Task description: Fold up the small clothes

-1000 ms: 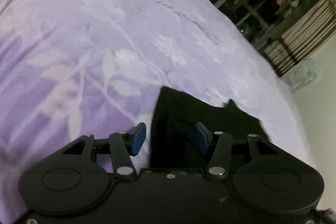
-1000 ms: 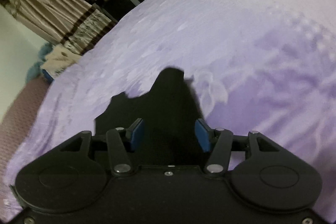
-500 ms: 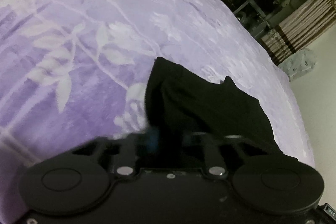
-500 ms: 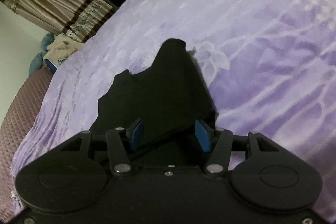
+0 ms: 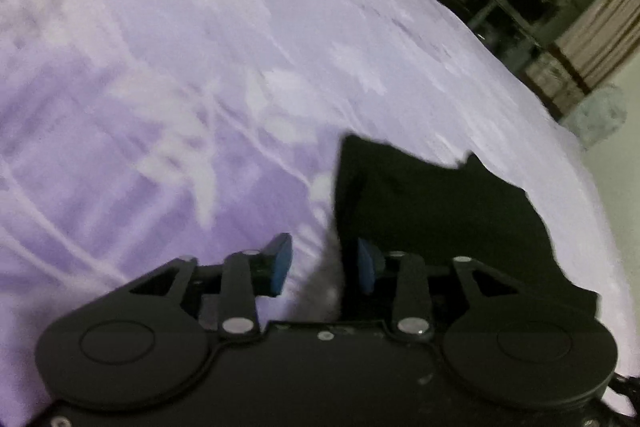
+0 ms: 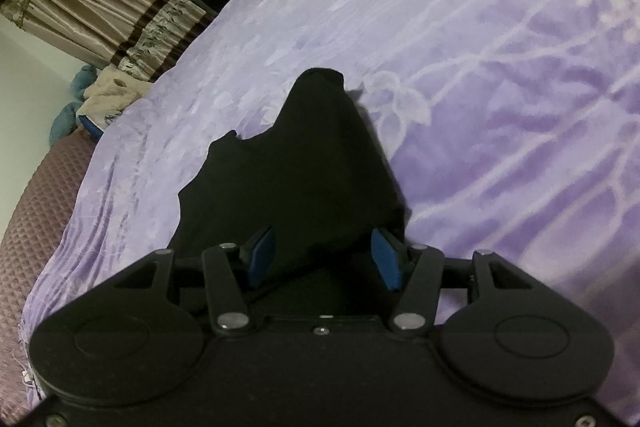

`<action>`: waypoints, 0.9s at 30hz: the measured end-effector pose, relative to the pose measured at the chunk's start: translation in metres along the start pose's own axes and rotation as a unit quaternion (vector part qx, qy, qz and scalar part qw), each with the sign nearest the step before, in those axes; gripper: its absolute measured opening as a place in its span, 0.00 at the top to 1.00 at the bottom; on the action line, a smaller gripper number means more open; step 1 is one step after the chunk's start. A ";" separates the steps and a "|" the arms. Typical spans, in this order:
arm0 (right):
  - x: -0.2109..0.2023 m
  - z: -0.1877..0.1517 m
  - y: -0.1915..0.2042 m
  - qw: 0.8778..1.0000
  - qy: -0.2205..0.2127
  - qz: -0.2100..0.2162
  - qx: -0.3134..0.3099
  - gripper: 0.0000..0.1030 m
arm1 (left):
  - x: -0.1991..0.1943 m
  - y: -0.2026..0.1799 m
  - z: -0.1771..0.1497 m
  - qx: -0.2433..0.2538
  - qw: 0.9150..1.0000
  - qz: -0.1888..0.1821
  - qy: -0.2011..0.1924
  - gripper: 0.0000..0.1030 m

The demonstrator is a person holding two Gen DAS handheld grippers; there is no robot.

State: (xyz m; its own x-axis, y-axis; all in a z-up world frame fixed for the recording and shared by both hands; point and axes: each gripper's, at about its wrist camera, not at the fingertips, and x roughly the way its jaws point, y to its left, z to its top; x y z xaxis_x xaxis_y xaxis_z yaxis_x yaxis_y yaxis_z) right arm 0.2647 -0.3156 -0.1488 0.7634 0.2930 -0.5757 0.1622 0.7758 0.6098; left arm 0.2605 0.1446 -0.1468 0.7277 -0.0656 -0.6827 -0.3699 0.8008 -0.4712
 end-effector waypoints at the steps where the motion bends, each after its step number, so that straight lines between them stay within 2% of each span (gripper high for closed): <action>1: -0.001 0.000 0.000 1.000 -0.002 -0.001 -0.003 0.53 | -0.003 -0.002 0.001 0.003 1.000 0.000 -0.005 0.63; 3: -0.003 0.001 0.001 1.000 -0.011 0.001 -0.011 0.53 | -0.003 -0.005 0.003 0.010 1.000 -0.023 -0.001 0.58; 4: -0.004 0.001 0.003 1.000 -0.015 0.000 -0.015 0.53 | 0.000 -0.008 0.004 0.013 1.000 -0.023 0.003 0.54; 7: -0.002 0.006 0.008 0.999 -0.028 -0.001 -0.026 0.53 | 0.019 -0.008 0.012 0.000 1.000 -0.001 0.010 0.50; 9: 0.002 0.016 0.012 0.998 -0.044 -0.011 -0.040 0.52 | 0.038 -0.002 0.021 -0.046 0.999 -0.012 0.024 0.48; 12: 0.019 0.038 0.013 0.994 -0.074 -0.041 -0.072 0.47 | 0.059 0.010 0.032 -0.117 0.991 -0.050 0.037 0.42; 14: 0.039 0.054 0.007 0.996 -0.057 -0.041 -0.062 0.47 | 0.067 0.012 0.036 -0.130 0.988 -0.064 0.045 0.37; 19: 0.073 0.074 0.000 0.999 -0.018 -0.018 -0.033 0.47 | 0.079 0.008 0.045 -0.143 0.985 -0.079 0.049 0.37; 21: 0.082 0.076 0.000 1.000 -0.011 -0.014 -0.020 0.48 | 0.083 0.004 0.050 -0.132 0.986 -0.085 0.050 0.42; 22: 0.084 0.077 0.001 1.000 -0.013 -0.011 -0.011 0.62 | 0.082 0.001 0.050 -0.122 0.987 -0.090 0.046 0.57; 23: 0.084 0.077 0.002 1.000 -0.016 -0.006 -0.010 0.79 | 0.081 -0.001 0.051 -0.112 0.987 -0.101 0.045 0.96; 24: 0.084 0.078 0.003 1.000 -0.015 -0.006 -0.014 0.97 | 0.082 -0.003 0.053 -0.109 0.986 -0.111 0.052 0.97; 25: 0.084 0.080 0.006 1.000 -0.010 -0.007 -0.021 0.97 | 0.080 -0.005 0.055 -0.105 0.986 -0.125 0.043 0.97; 27: 0.076 0.081 0.014 0.998 -0.029 -0.008 -0.053 0.97 | 0.072 -0.013 0.059 -0.083 0.985 -0.148 0.016 0.97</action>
State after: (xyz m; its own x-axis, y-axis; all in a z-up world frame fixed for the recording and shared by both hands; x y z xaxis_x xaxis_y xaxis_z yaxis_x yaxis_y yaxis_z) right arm 0.3761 -0.3277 -0.1401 0.7965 0.2491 -0.5510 0.1104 0.8360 0.5375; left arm 0.3521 0.1644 -0.1567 0.8009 -0.3024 -0.5169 -0.2346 0.6358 -0.7354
